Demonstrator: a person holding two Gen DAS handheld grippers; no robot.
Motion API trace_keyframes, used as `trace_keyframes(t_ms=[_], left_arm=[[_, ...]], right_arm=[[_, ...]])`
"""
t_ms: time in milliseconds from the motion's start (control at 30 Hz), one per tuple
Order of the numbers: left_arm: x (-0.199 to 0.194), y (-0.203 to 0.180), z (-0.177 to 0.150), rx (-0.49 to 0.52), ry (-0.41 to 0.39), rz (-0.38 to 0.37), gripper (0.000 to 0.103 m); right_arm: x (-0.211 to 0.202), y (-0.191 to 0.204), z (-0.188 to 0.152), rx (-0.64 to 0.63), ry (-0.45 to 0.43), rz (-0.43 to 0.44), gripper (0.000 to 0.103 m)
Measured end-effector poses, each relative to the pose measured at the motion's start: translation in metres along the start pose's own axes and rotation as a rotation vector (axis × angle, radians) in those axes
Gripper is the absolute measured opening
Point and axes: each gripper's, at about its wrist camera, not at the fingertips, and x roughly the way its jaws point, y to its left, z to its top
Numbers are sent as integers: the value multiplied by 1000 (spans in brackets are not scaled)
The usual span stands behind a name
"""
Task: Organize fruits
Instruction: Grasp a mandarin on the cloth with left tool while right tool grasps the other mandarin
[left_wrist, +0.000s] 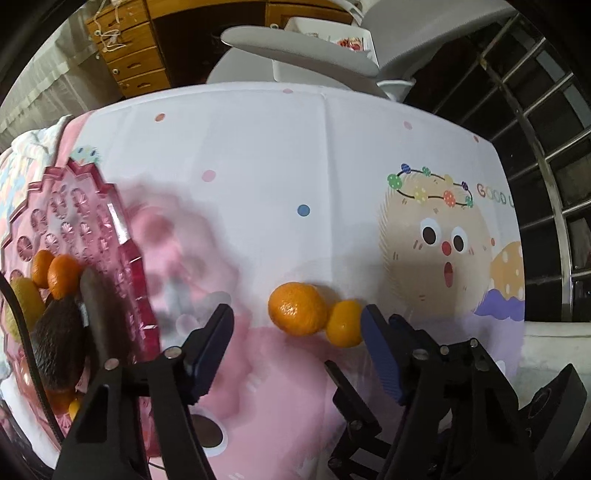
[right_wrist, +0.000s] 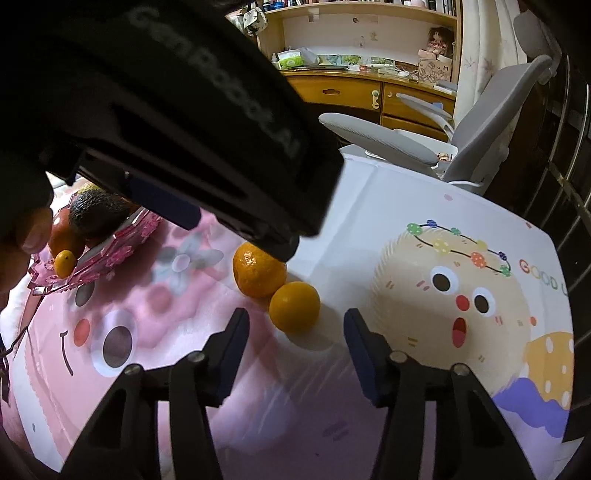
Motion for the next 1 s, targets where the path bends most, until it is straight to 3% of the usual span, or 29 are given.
trace_keyframes(t_ms=[133,300,400,567,1000], left_arm=[[10,-1,5,6,30,10,55],[19,2,9,-5,55,5,51],[26,4,10,-8,84,5,44],[31,4,11,-18,95,-30,39],[28,3,7,-7,102,-51,38]], right_arm=[[7,-2,0,11,8,6,46],[13,-3,0,30,10,10,41],[16,-3,1,34,6,11,38],[20,-4,2,46,-2,12,33],[15,1,-1,13,25,22,31]])
